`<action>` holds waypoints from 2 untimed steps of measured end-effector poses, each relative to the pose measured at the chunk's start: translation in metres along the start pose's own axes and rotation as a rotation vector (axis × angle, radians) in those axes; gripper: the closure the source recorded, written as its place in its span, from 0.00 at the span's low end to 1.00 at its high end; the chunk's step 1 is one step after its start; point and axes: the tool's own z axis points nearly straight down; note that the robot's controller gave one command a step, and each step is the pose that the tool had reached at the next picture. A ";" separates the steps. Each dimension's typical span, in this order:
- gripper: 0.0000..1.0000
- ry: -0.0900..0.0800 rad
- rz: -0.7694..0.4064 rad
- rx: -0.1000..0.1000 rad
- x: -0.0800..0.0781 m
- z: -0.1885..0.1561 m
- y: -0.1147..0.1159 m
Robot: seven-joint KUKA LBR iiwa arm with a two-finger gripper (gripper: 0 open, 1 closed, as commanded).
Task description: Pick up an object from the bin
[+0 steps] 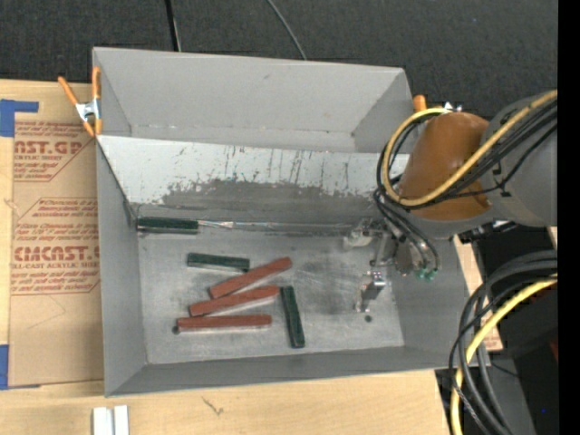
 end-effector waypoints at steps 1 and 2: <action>1.00 -0.001 -0.112 -0.001 -0.034 0.035 0.071; 0.00 -0.001 -0.112 0.000 -0.034 0.035 0.071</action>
Offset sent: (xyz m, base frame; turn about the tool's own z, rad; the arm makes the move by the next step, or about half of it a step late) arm 0.0000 0.0000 0.0000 0.0000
